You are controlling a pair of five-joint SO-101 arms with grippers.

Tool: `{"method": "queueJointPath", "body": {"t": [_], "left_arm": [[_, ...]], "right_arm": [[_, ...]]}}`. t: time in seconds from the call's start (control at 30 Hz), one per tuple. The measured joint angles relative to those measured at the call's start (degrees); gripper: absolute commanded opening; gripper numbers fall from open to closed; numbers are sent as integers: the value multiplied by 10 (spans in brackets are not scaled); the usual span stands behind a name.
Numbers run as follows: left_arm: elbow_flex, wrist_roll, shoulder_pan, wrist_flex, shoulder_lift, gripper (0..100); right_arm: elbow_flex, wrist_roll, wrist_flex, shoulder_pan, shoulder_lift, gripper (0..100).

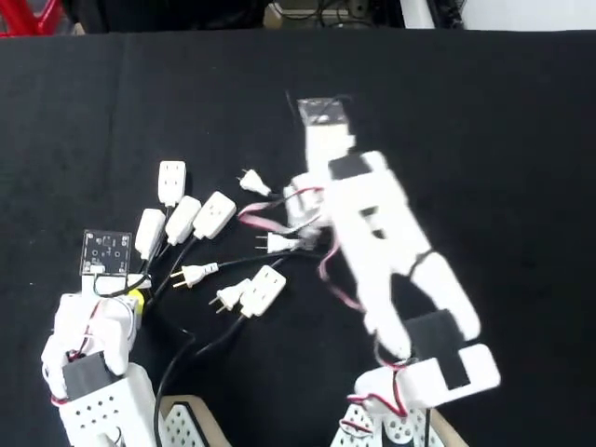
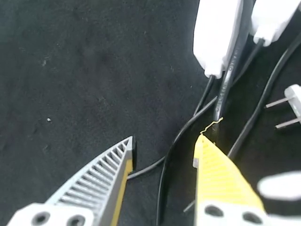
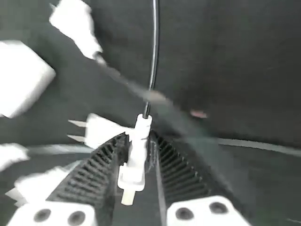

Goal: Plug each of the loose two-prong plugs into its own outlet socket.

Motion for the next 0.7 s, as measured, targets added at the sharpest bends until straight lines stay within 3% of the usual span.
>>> {"method": "queueJointPath", "body": {"t": [0.27,0.43,0.7], "left_arm": [[3,0,0,-20,0,213],[3,0,0,-20,0,213],[3,0,0,-20,0,213]], "right_arm": [[-60,316,97,173,0,13],[-62,412,102,246,0,12],[-11,520,104,289,6,13]]}}
